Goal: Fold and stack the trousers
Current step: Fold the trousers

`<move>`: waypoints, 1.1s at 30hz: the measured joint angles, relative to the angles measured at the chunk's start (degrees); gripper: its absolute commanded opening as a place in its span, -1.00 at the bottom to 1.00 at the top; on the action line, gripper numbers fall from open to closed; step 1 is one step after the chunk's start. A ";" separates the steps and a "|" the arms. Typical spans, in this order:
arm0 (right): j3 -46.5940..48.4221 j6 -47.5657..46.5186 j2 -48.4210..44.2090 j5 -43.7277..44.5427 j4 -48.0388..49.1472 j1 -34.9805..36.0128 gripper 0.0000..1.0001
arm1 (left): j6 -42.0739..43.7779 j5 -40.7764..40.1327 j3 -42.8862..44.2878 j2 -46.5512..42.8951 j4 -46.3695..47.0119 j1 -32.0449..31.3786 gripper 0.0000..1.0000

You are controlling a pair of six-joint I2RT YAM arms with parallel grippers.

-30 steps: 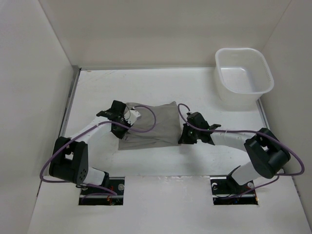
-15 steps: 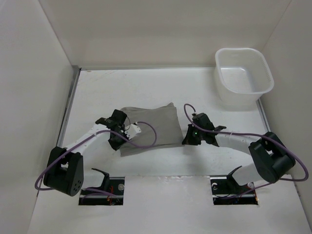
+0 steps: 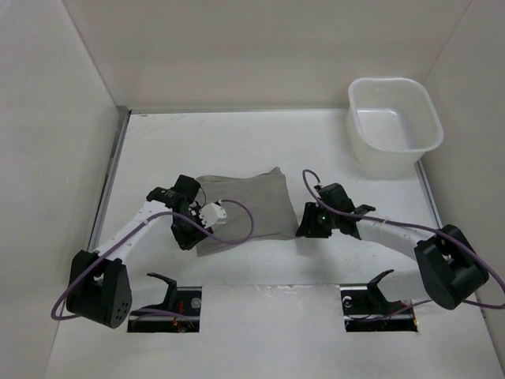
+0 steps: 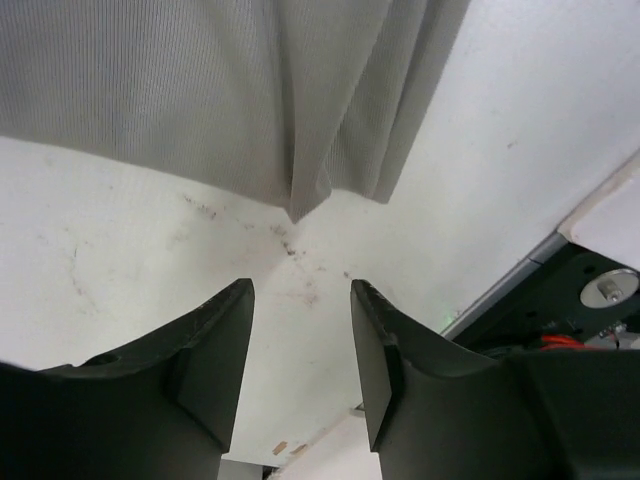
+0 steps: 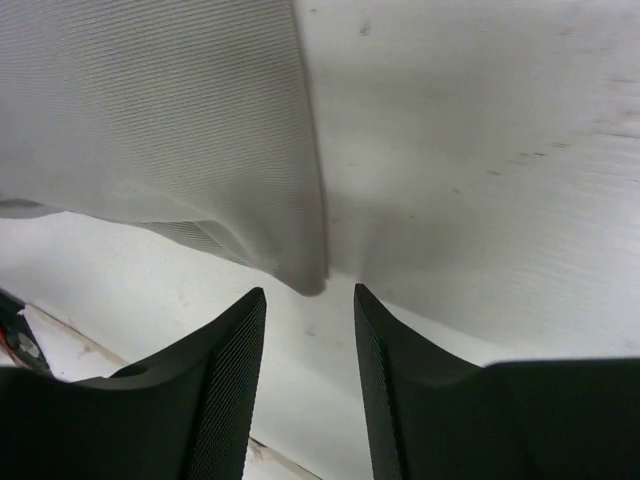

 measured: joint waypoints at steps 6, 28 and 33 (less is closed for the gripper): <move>4.04 -5.27 -2.12 -1.33 -5.22 -4.61 0.07 | 4.70 4.98 3.13 -1.09 -4.28 9.22 0.05; 28.28 -5.20 28.39 -4.24 4.81 -6.21 -0.62 | -26.88 14.19 22.71 34.53 18.64 21.59 -0.12; 24.94 -1.49 28.39 -4.66 9.42 -7.04 -0.83 | -28.44 13.44 27.78 38.73 19.74 20.26 -0.40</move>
